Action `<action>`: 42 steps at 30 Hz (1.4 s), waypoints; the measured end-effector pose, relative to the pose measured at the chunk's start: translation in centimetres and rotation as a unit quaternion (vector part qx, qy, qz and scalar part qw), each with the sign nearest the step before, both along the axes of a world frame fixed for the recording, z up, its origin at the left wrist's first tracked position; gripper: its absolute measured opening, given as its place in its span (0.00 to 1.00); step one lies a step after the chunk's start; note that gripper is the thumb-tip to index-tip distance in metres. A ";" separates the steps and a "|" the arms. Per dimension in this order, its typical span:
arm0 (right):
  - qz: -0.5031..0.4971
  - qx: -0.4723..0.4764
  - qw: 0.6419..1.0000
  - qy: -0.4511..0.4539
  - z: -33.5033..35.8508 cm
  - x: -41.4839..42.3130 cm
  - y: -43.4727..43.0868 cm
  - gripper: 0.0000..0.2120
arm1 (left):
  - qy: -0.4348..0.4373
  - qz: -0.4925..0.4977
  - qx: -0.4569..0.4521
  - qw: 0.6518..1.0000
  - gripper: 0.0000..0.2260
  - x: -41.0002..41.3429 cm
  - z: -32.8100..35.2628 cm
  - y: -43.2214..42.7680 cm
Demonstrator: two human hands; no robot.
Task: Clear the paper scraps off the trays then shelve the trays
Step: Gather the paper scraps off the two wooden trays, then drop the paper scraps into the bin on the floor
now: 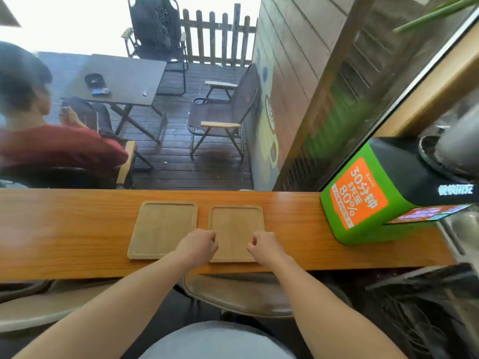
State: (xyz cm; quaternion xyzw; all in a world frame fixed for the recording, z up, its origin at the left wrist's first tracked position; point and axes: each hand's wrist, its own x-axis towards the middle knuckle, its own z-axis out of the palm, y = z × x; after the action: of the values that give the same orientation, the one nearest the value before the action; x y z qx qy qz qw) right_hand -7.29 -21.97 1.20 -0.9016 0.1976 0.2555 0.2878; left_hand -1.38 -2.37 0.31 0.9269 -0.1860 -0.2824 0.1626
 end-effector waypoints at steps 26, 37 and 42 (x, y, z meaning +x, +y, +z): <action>-0.236 -0.099 0.960 -0.112 3.2 -22.5 -7.7 0.09 | -0.078 -0.311 -0.026 0.947 0.07 -13.3 4.9 -17.7; -0.338 -0.131 0.930 -0.062 1.7 -36.9 -21.6 0.08 | -0.064 -0.431 -0.005 0.900 0.06 -25.9 3.6 -33.3; -0.385 -0.115 0.915 -0.014 -0.2 -44.1 -25.1 0.07 | -0.032 -0.448 0.040 0.893 0.11 -31.9 1.2 -37.3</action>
State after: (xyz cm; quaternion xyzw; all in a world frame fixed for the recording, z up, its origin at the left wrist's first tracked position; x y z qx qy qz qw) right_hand -51.41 -47.04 0.96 -0.7858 0.5537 0.0878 0.2611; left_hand -33.31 -39.66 1.47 0.7597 -0.5749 -0.3030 -0.0239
